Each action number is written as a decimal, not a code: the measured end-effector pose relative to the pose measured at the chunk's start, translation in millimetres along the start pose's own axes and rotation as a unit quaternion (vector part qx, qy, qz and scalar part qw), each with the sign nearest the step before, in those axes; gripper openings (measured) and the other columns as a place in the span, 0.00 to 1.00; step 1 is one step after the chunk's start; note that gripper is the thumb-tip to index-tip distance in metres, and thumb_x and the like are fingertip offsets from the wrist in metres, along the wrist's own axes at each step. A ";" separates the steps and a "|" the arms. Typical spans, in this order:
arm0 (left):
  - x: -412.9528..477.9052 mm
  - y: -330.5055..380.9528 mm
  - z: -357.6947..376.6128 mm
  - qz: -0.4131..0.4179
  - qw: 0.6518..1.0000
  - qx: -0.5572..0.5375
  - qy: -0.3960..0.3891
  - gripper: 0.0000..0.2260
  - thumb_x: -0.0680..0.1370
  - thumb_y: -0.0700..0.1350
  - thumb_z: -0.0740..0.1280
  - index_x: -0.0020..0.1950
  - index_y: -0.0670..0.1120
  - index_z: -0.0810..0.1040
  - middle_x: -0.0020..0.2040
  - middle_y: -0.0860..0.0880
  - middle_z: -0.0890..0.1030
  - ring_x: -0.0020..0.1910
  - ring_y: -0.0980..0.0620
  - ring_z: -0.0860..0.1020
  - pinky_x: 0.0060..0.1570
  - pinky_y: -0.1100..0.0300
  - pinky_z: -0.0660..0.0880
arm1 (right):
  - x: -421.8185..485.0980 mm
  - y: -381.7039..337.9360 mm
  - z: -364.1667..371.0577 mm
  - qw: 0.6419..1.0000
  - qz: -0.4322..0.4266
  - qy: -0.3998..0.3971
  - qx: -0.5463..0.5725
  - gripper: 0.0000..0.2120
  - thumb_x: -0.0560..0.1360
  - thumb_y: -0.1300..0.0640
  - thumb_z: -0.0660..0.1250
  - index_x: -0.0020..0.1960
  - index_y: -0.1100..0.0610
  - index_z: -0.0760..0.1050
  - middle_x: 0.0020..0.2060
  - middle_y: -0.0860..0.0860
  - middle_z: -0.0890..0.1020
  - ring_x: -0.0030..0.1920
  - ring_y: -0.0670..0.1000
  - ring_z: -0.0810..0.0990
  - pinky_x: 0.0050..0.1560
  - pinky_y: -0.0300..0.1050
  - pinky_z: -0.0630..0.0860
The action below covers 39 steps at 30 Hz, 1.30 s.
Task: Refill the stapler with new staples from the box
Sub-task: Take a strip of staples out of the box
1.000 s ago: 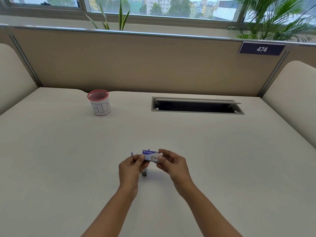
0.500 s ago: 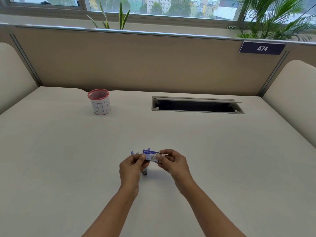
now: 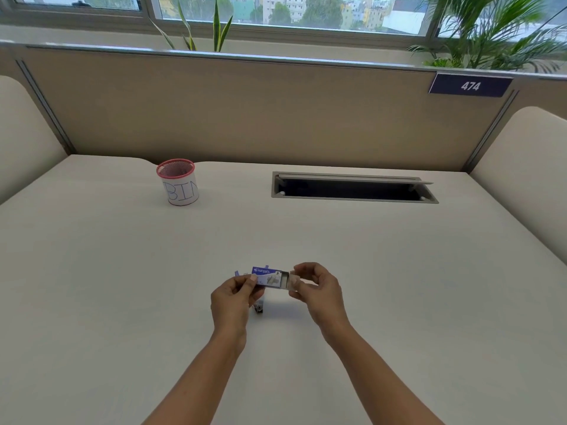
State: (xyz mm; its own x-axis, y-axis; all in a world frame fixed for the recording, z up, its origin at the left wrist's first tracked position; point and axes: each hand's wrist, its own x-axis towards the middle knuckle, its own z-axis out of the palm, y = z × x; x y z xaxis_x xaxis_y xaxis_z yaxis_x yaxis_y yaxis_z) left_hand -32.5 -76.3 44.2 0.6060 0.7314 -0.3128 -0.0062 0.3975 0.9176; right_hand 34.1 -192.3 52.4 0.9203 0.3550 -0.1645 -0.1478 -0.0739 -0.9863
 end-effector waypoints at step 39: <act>-4.1 -11.1 0.7 0.020 0.998 0.059 -0.006 0.05 0.75 0.36 0.66 0.40 0.41 0.79 0.37 0.47 0.82 0.29 0.61 0.80 0.46 0.60 0.77 | 0.4 2.0 4.5 0.967 -0.006 0.072 -0.244 0.09 0.69 0.59 0.69 0.35 0.64 0.80 0.31 0.54 0.79 0.32 0.50 0.75 0.36 0.42 0.72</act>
State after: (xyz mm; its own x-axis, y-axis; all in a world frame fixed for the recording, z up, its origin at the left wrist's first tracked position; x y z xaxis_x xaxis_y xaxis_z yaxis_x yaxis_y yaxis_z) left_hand -34.4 -84.1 35.5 0.6161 0.7388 -0.2732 0.0627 0.2997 0.9520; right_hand 32.6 -188.2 50.2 0.9669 0.2279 -0.1148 0.0194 -0.5144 -0.8573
